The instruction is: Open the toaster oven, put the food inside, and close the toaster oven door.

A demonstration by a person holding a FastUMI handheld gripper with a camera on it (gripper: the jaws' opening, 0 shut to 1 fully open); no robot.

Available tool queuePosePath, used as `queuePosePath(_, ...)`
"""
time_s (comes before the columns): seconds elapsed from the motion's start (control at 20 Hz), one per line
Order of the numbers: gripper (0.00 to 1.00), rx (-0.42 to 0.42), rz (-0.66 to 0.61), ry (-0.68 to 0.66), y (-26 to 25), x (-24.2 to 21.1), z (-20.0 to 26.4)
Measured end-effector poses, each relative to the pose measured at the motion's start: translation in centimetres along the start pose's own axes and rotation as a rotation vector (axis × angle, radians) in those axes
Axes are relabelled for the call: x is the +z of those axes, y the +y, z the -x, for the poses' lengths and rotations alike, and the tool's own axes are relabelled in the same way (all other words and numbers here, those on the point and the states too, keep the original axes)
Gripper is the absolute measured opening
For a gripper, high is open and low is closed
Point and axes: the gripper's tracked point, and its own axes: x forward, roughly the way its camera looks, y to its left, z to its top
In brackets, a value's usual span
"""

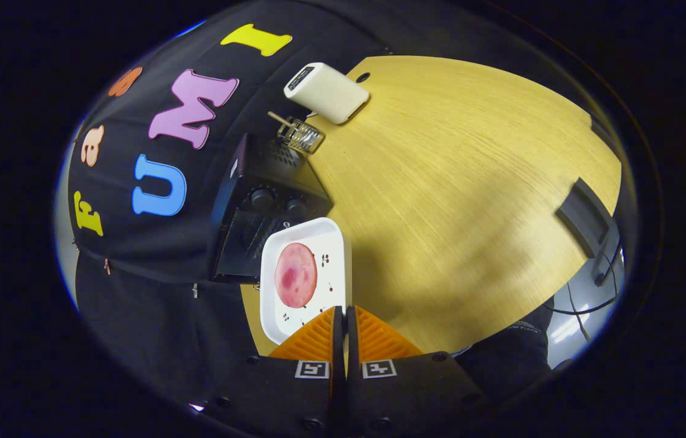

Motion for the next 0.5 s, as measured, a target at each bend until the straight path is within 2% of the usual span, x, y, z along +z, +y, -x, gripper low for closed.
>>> queuePosePath(0.25, 0.05, 0.043, 0.045, 0.029, 4.5, -1.3, -4.1)
queuePosePath(0.5, 0.05, 0.046, 0.051, 0.049, 8.0, -3.0, -8.5)
